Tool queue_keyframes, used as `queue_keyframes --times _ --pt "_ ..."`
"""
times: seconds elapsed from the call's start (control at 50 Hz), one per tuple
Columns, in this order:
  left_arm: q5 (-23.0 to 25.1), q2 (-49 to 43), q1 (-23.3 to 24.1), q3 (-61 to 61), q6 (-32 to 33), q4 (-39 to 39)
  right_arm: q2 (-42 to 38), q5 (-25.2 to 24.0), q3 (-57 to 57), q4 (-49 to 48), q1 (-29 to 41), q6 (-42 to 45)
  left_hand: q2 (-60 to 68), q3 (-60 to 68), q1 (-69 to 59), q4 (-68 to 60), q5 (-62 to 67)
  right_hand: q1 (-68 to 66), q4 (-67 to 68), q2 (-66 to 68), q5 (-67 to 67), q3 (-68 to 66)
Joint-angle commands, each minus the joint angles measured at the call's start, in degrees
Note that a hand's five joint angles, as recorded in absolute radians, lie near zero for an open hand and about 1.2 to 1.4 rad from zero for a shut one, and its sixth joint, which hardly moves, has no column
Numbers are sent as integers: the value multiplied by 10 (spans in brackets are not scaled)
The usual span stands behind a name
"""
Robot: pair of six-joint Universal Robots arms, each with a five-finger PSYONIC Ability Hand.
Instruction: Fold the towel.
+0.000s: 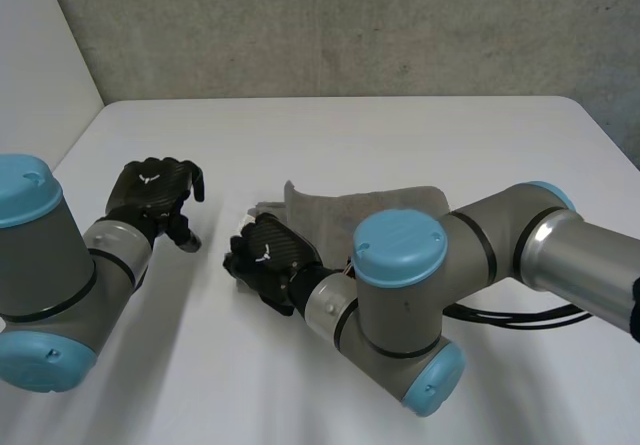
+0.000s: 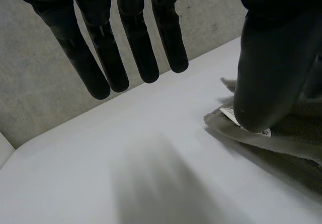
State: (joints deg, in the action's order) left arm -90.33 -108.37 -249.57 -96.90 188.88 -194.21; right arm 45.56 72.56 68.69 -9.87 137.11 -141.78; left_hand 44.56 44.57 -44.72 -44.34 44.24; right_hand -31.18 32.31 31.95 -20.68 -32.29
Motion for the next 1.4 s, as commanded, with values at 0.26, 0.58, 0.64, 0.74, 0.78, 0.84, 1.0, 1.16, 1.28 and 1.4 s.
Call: queue_keyframes --times 0.26,0.58,0.64,0.74,0.78,0.84,1.0,1.16,1.28,1.4 --pt "-5 -6 75 47 -4 -5 185 21 111 24 -156 -113 -61 -61 62 59 -158 212 -223 -219 207 223" --pt "-3 -152 182 163 -27 -7 212 25 272 35 -266 -130 -79 -79 81 77 -176 179 -190 -187 174 190" --pt "-5 -178 188 181 -26 -7 209 30 284 16 -276 -133 -83 -83 84 80 -180 171 -182 -178 166 182" --pt "-7 -208 187 198 -23 -5 191 40 286 3 -279 -131 -81 -81 83 79 -178 145 -157 -153 140 156" --pt "-10 -214 182 196 -23 -6 172 53 278 2 -280 -130 -76 -76 78 74 -173 100 -112 -108 95 111" --pt "-14 -215 178 192 -23 -6 164 63 276 0 -281 -129 -76 -76 78 74 -173 39 -51 -47 34 50" --pt "-77 -216 156 169 -13 -3 131 101 254 -9 -282 -111 -76 -76 78 74 -173 -488 477 481 -493 -477" --pt "-121 -204 156 139 24 -2 164 129 233 1 -274 -15 -76 -76 78 74 -173 -488 477 481 -493 -477" --pt "-121 -190 159 115 24 -2 179 148 222 -2 -272 82 -79 -79 81 77 -176 -488 477 481 -493 -477" --pt "-122 -167 165 90 18 -2 173 157 157 -5 -206 126 -83 -83 84 80 -180 -488 477 481 -493 -477"
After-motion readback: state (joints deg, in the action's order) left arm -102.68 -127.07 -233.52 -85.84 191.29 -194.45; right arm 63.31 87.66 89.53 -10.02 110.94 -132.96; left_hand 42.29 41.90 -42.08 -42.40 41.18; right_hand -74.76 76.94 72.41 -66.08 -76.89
